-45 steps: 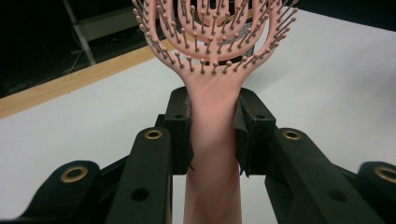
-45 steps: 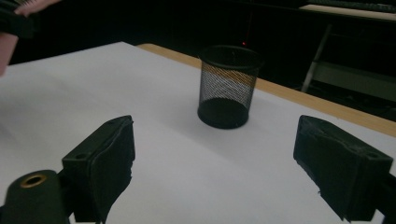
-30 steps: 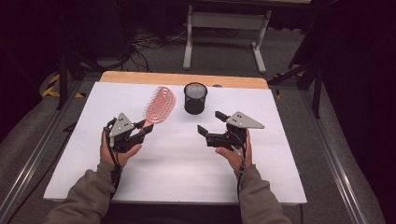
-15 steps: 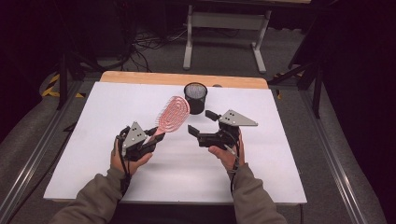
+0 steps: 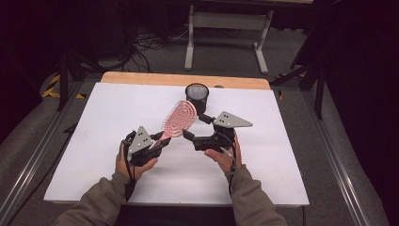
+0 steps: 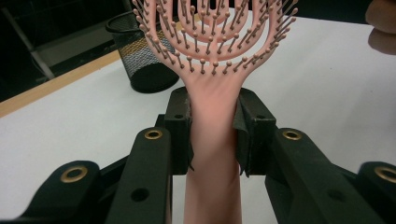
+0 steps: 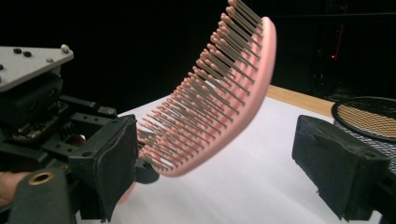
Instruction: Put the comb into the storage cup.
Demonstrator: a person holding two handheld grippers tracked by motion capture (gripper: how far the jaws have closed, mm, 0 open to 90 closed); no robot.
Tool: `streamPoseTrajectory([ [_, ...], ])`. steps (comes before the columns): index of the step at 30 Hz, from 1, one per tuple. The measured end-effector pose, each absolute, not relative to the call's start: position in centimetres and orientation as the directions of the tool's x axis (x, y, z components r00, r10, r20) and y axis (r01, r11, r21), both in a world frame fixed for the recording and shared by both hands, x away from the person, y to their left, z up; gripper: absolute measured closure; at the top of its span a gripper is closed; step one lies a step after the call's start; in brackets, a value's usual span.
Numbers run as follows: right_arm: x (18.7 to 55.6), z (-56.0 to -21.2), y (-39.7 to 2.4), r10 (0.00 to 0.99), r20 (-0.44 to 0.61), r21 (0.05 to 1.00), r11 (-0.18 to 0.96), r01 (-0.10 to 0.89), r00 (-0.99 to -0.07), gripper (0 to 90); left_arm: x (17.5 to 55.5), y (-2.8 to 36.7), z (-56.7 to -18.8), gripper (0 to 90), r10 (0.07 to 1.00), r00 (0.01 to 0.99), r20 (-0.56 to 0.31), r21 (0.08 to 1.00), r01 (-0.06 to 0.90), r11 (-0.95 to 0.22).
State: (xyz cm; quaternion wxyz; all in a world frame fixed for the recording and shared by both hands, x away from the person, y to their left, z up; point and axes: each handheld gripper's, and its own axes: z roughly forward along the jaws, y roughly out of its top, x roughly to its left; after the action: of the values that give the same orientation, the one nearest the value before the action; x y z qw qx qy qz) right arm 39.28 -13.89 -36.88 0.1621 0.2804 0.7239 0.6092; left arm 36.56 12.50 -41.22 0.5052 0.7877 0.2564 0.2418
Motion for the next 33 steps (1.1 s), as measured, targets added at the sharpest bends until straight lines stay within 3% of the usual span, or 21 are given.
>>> streamPoseTrajectory([
  [6, 39.4, -37.1, -13.3, 0.589, 0.122, 0.971, 0.094, 0.218, -0.799, 17.8, 36.1, 11.8, -41.5, 70.0, 0.642, 0.753, 0.144, 0.916, 0.144, -0.374],
  [12, 39.2, -37.0, -13.0, 0.571, 0.136, 0.976, 0.063, 0.209, -0.81, 26.8, 35.9, 11.4, -41.8, 70.0, 0.642, 0.752, 0.15, 0.913, 0.144, -0.381],
  [21, 39.1, -37.1, -13.3, 0.574, 0.189, 0.972, 0.006, 0.235, -0.797, 56.5, 35.7, 10.9, -42.3, 70.0, 0.649, 0.74, 0.18, 0.905, 0.134, -0.404],
  [33, 38.1, -37.2, -12.3, 0.574, 0.182, 0.973, 0.013, 0.231, -0.799, 63.0, 35.8, 10.3, -42.9, 70.0, 0.662, 0.713, 0.232, 0.883, 0.131, -0.451],
])
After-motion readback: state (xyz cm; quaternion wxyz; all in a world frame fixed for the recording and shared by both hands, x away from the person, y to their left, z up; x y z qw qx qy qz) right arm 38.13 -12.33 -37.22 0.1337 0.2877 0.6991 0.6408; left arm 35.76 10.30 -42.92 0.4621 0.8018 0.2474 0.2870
